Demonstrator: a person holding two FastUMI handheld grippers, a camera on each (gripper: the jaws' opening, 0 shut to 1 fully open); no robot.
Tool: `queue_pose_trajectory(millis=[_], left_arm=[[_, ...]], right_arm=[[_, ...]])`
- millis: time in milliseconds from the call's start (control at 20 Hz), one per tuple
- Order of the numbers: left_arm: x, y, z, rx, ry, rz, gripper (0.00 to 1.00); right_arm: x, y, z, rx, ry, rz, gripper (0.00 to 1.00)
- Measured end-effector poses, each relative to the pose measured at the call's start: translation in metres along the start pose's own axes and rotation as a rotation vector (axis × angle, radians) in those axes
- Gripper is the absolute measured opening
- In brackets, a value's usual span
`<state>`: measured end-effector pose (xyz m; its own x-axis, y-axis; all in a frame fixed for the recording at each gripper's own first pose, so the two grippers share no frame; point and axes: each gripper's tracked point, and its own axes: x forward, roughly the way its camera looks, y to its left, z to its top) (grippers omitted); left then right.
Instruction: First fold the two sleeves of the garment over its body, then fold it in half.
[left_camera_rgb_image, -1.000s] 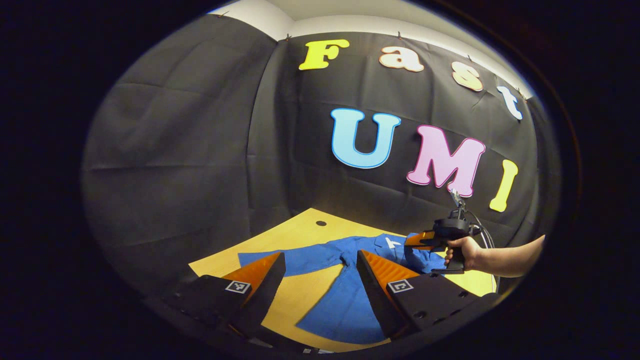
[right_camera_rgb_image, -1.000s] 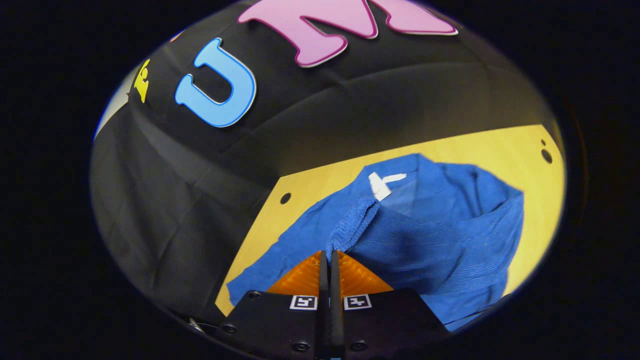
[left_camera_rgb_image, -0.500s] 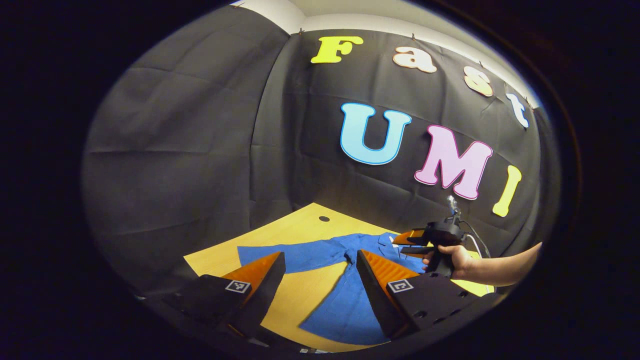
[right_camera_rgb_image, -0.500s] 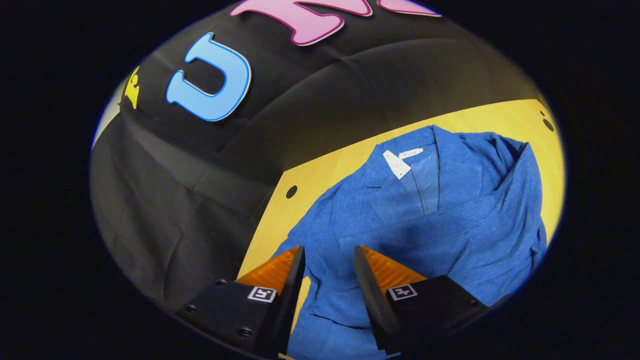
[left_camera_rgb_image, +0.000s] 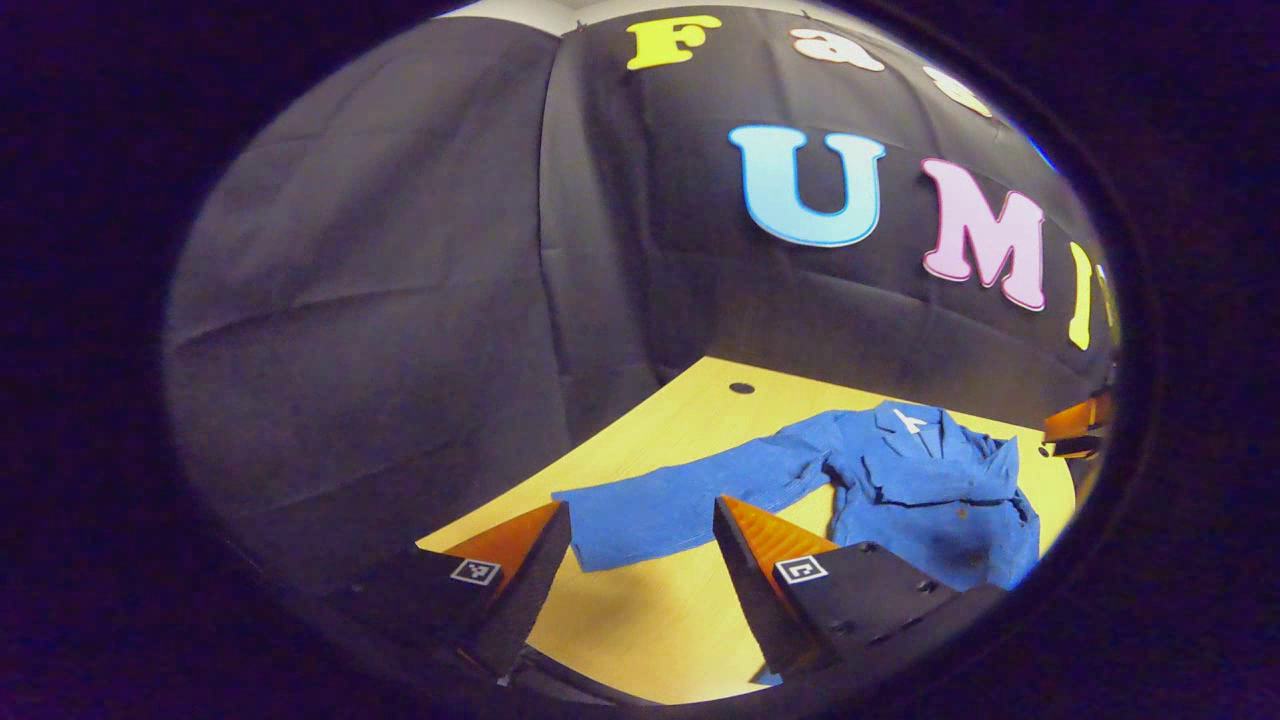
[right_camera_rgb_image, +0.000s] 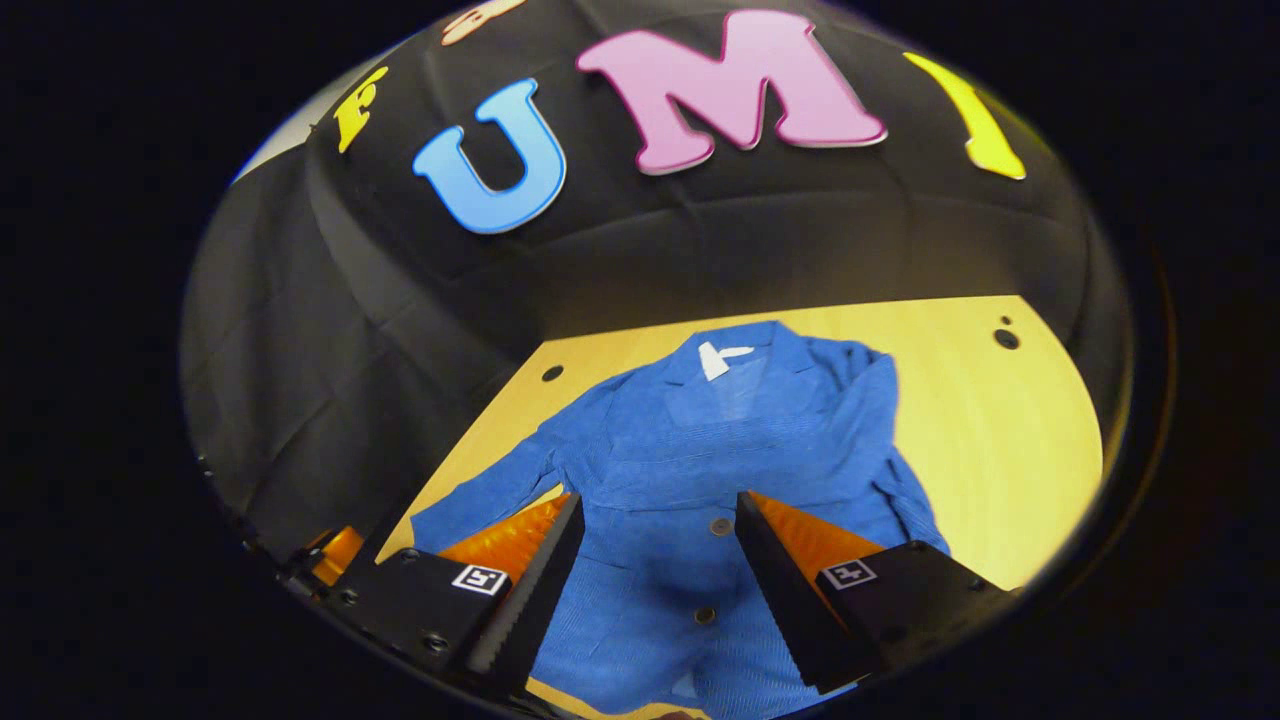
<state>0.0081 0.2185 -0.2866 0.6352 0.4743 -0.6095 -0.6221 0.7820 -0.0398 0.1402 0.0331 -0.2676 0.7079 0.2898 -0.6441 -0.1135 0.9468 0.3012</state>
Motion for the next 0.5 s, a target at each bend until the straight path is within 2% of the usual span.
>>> queue_pose_trajectory(millis=[50,150,300,500], left_arm=[[0.018,0.008,-0.012,-0.005,0.095,0.016,0.80],[0.046,0.021,-0.030,-0.012,0.216,0.054,0.85],[0.079,0.039,-0.038,-0.007,0.308,0.090,0.85],[0.106,0.042,-0.053,-0.002,0.424,0.100,0.85]], right_arm=[[-0.021,-0.001,-0.009,-0.014,0.006,-0.014,0.96],[-0.059,-0.007,-0.021,-0.051,-0.010,-0.055,0.98],[-0.112,-0.012,-0.027,-0.078,-0.053,-0.122,0.97],[-0.171,-0.018,-0.029,-0.079,-0.123,-0.215,0.97]])
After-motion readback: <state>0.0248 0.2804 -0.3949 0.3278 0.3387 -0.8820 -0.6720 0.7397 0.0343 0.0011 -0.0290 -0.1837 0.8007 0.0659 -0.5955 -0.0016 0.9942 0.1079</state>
